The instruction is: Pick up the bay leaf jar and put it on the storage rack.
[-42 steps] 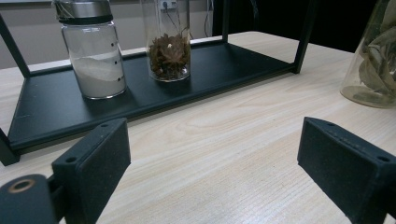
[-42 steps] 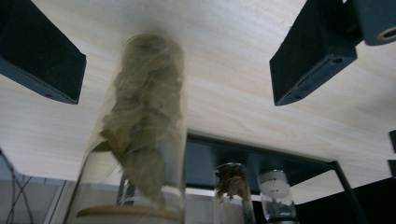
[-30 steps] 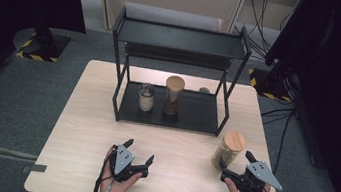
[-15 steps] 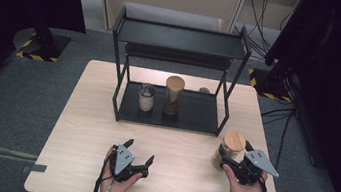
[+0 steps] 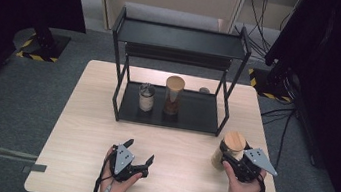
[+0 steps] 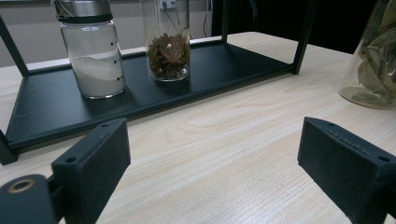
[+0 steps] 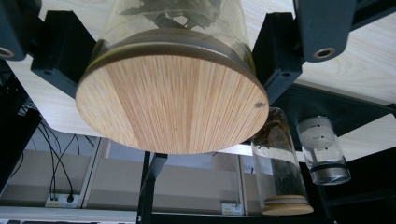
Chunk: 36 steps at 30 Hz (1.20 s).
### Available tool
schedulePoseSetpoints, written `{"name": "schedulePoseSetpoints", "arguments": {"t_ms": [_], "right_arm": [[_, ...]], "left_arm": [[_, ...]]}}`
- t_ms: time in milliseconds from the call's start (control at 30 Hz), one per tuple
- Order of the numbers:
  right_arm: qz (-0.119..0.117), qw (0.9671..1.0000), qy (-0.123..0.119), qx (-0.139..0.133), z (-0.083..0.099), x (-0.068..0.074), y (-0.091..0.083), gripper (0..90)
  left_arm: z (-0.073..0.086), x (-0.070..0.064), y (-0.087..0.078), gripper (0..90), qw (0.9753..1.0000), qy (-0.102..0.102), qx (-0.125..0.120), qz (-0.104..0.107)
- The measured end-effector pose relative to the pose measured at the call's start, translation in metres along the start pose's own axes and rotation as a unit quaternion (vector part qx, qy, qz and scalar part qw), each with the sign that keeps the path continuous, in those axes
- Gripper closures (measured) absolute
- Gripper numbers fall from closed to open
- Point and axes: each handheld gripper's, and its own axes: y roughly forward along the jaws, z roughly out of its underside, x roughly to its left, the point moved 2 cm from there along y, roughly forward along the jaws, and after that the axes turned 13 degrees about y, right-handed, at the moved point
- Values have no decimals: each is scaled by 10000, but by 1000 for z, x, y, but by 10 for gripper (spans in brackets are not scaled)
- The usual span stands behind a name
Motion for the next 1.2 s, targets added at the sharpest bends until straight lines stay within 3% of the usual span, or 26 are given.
{"name": "schedulePoseSetpoints", "arguments": {"t_ms": [367,733,1200], "right_arm": [[-63,9999,62,-71,-2,2,-4,253],[-253,9996,-52,-139,-12,20,-8,253],[-385,9989,-160,-204,-24,42,2,254]], "left_arm": [[0,0,0,87,10000,-3,0,2],[0,0,0,87,10000,-13,-3,3],[0,0,0,87,10000,-4,-11,0]]}}
